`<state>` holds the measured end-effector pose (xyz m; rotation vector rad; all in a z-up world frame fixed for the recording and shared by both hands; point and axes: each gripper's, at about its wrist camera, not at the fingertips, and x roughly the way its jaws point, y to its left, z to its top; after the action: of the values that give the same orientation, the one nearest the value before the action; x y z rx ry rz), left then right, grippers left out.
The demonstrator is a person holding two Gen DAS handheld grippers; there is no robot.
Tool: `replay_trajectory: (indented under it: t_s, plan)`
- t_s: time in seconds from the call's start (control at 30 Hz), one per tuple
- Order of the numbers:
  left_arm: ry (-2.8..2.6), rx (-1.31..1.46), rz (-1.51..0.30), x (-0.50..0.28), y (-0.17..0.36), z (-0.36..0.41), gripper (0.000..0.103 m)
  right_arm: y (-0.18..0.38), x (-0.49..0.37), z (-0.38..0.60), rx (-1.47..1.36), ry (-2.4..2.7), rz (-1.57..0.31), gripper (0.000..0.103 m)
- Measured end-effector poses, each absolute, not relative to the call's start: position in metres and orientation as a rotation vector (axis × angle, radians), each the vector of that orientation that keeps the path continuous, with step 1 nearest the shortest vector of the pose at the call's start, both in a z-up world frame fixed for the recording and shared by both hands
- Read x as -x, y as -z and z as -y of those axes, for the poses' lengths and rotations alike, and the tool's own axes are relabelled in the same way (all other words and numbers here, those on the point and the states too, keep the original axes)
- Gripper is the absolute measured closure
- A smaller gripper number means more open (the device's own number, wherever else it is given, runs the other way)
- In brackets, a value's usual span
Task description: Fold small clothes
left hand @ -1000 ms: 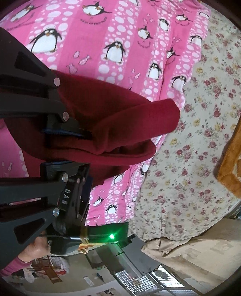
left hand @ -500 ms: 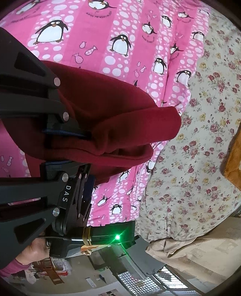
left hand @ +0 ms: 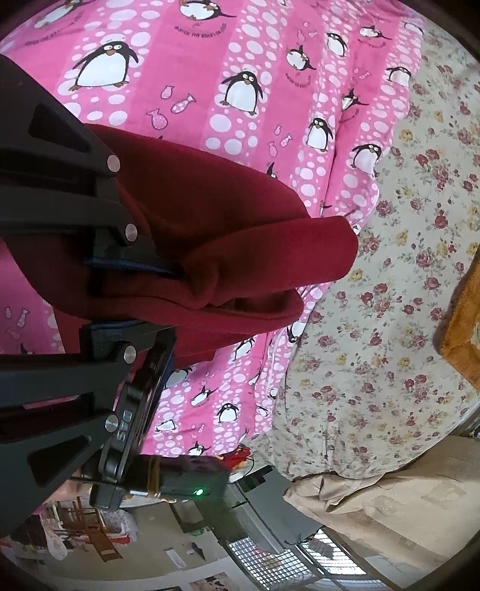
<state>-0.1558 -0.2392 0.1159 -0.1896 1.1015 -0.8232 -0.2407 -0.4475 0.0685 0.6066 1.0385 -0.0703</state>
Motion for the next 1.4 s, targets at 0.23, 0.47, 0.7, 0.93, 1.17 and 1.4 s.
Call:
replay_trajectory:
  t_s: [0.23,0.47,0.7,0.93,1.17,1.4]
  plan:
    - [0.815,0.164,-1.105,0.16,-0.117,0.251,0.103,-0.076,0.278,0.478,-0.571,0.193,-1.019,0.032]
    - [0.805,0.131,-1.119,0.164,-0.117,0.271,0.103,-0.066,0.297,0.5,-0.593,0.255,-1.035,0.032]
    - [0.799,0.073,-1.137,0.172,-0.113,0.303,0.103,-0.06,0.308,0.512,-0.631,0.252,-1.024,0.032]
    - [0.799,0.04,-1.169,0.182,-0.098,0.341,0.103,-0.062,0.316,0.521,-0.689,0.227,-0.967,0.032]
    - [0.917,0.118,-1.287,0.188,-0.084,0.352,0.103,-0.053,0.317,0.519,-0.715,0.205,-0.973,0.032]
    - [0.9,0.079,-1.184,0.197,-0.128,0.304,0.103,-0.061,0.323,0.52,-0.735,0.197,-0.943,0.032]
